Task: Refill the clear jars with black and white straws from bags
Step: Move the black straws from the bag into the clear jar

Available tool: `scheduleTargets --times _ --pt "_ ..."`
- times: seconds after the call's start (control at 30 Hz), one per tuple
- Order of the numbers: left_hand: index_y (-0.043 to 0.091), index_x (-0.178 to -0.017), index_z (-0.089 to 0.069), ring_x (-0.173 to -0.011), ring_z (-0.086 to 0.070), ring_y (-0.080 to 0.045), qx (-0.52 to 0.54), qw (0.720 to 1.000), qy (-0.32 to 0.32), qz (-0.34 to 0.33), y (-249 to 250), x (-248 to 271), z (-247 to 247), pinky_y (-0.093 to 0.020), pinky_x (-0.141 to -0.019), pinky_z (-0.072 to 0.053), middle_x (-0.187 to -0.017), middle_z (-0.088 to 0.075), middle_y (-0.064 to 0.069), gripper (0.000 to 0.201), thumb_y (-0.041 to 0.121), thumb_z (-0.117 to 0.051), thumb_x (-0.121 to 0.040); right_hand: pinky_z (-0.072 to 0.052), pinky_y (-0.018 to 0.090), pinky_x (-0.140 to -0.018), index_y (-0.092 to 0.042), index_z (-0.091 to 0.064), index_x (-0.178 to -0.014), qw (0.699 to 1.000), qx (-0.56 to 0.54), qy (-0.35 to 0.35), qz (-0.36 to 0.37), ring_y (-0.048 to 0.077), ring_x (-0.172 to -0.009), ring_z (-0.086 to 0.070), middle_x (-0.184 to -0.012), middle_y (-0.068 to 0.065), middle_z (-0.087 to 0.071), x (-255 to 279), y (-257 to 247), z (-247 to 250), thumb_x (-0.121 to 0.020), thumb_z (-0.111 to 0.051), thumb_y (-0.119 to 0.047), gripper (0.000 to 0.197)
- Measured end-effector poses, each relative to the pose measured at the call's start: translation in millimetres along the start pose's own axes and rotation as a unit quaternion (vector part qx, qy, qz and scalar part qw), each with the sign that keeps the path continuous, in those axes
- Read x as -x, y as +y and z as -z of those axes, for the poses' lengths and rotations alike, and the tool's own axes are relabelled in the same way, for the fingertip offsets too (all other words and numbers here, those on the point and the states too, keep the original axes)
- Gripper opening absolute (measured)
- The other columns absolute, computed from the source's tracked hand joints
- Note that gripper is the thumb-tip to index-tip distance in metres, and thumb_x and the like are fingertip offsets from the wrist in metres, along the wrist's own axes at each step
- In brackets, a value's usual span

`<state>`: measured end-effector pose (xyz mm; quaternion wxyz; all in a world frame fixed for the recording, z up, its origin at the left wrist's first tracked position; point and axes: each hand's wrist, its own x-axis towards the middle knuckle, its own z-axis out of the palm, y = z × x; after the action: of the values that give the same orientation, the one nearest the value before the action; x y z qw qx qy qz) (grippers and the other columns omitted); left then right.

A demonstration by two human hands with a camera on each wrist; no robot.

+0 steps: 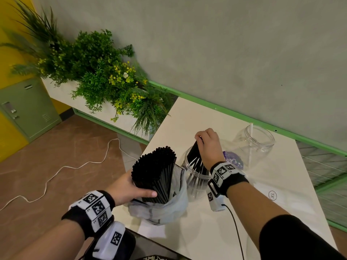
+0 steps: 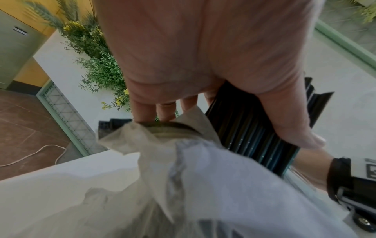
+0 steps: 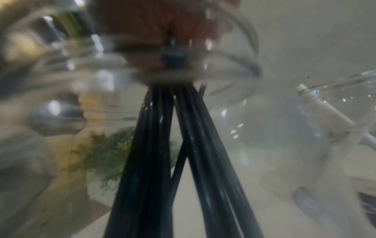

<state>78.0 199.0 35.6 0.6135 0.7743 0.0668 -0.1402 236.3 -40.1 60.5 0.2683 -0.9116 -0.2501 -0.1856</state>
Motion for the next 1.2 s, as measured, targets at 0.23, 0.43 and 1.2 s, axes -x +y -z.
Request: scheduleTargets --times 0.23,0.43,1.2 --pt "0.04 -0.108 -0.052 -0.096 -0.057 0.016 -0.015 1.0 -0.001 -0.006 1 -1 2 -0.004 -0.08 -0.043 -0.106 -0.064 0.019 0.092 0.066 -0.085 -0.026 -0.047 0.042 -0.077 0.002 -0.062 -0.09 0.999 0.009 -0.041 -0.02 0.035 -0.082 -0.054 -0.089 0.015 -0.054 -21 18 20 -0.096 -0.054 -0.01 0.016" --pt "0.038 -0.109 -0.053 -0.092 -0.055 0.022 -0.011 1.0 -0.007 -0.01 3 0 3 0.0 -0.076 -0.042 -0.105 -0.064 0.019 0.088 0.061 -0.086 -0.031 -0.042 0.04 -0.083 0.003 -0.062 -0.098 0.977 0.096 -0.188 0.009 0.035 -0.094 -0.052 -0.098 0.019 -0.059 -14 26 20 -0.097 -0.053 -0.01 0.016" --pt "0.038 -0.112 -0.055 -0.101 -0.058 0.009 -0.006 1.0 -0.001 0.0 -7 -3 2 -0.016 -0.088 -0.046 -0.108 -0.066 0.019 0.098 0.07 -0.084 -0.023 -0.037 0.023 -0.102 -0.019 -0.04 -0.137 0.983 -0.178 -0.037 -0.024 0.008 -0.12 -0.042 -0.131 -0.005 -0.039 67 -59 39 -0.088 -0.055 -0.051 0.061"
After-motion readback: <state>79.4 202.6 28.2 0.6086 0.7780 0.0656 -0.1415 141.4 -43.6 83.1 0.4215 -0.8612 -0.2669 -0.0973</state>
